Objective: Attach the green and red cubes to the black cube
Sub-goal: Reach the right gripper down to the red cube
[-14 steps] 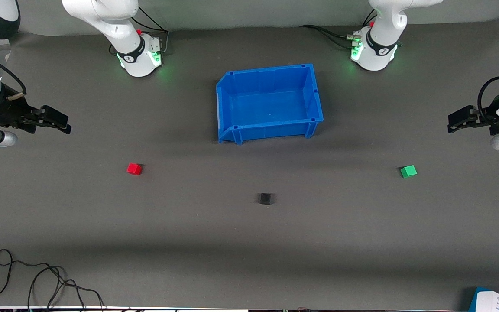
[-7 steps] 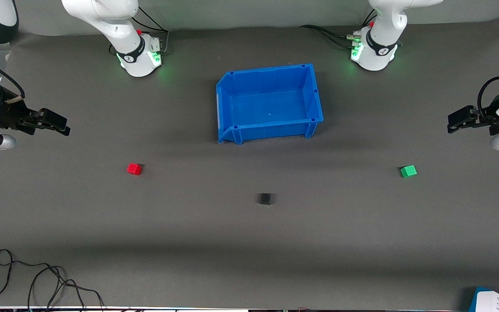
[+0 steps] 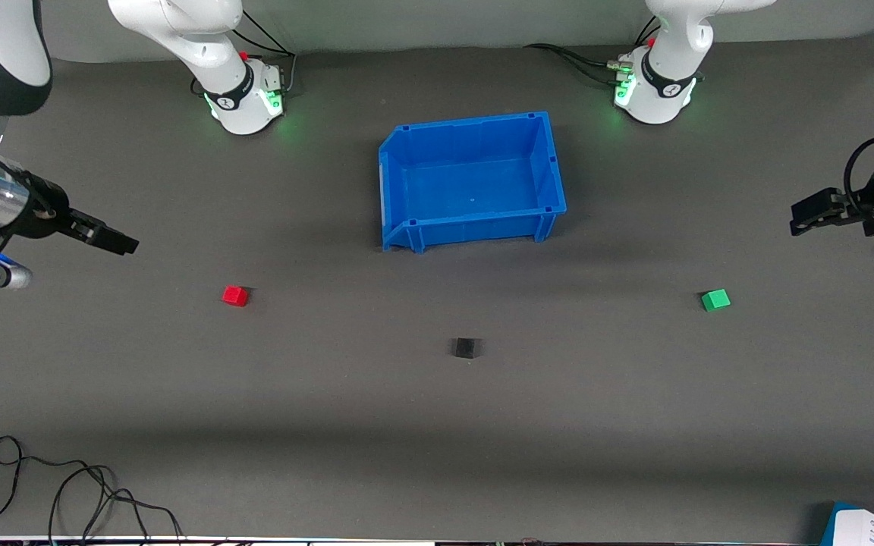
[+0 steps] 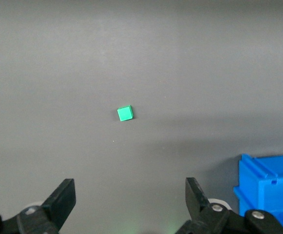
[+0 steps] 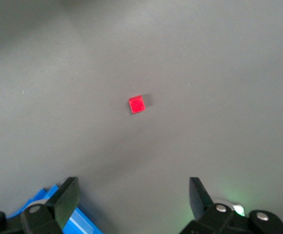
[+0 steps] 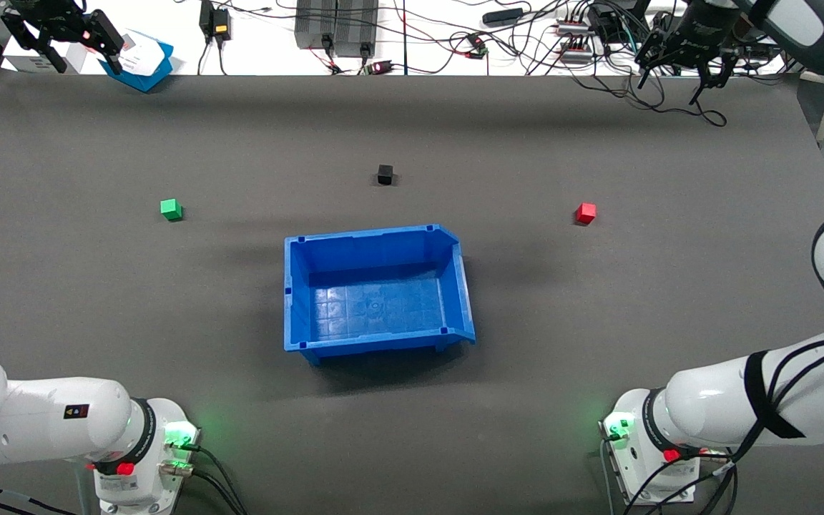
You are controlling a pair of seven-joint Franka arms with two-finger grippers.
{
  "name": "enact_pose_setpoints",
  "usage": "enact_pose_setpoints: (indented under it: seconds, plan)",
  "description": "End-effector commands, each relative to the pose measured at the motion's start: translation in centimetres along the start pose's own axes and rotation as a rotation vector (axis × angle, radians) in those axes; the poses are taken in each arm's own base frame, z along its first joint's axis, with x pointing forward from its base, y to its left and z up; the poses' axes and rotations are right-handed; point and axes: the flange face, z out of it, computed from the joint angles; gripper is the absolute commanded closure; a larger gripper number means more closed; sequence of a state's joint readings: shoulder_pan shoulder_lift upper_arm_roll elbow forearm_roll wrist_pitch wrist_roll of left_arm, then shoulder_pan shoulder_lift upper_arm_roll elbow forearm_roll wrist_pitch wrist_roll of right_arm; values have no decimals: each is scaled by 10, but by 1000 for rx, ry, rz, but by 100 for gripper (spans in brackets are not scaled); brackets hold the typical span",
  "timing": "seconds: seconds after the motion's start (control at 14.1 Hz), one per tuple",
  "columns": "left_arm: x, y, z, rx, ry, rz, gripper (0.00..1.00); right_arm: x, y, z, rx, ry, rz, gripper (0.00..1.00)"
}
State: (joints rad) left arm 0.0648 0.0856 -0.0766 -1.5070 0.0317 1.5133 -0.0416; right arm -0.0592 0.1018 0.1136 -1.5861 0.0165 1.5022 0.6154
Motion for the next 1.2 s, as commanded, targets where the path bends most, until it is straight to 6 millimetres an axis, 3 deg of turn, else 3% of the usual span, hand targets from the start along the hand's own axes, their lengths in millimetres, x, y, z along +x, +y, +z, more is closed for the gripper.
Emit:
enact_pose_setpoints:
  seconds: [0.0, 0.35, 0.5, 0.71, 0.85, 1.06, 1.13]
  plan:
    - [-6, 4, -7, -11, 20, -172, 0, 14, -15, 35, -29, -34, 119, 0]
    - [-4, -1, -5, -46, 7, -546, 0, 34, -16, 142, -59, -68, 284, 0]
    - [-1, -14, 0, -83, -18, -765, 2, 36, -10, 190, -108, -119, 100, 0]
    - [9, -20, 22, -67, -72, -1026, 3, 33, -12, 239, -48, -41, -39, 0]
    - [12, -39, 38, -42, -117, -1133, 7, 36, -9, 263, -30, -13, -133, 0]
    - [14, -90, 45, -122, -157, -1278, 1, 53, -3, 302, -4, 20, -166, 0]
    - [19, -96, 55, -120, -168, -1330, 0, 54, -3, 316, 4, 31, -168, 0]
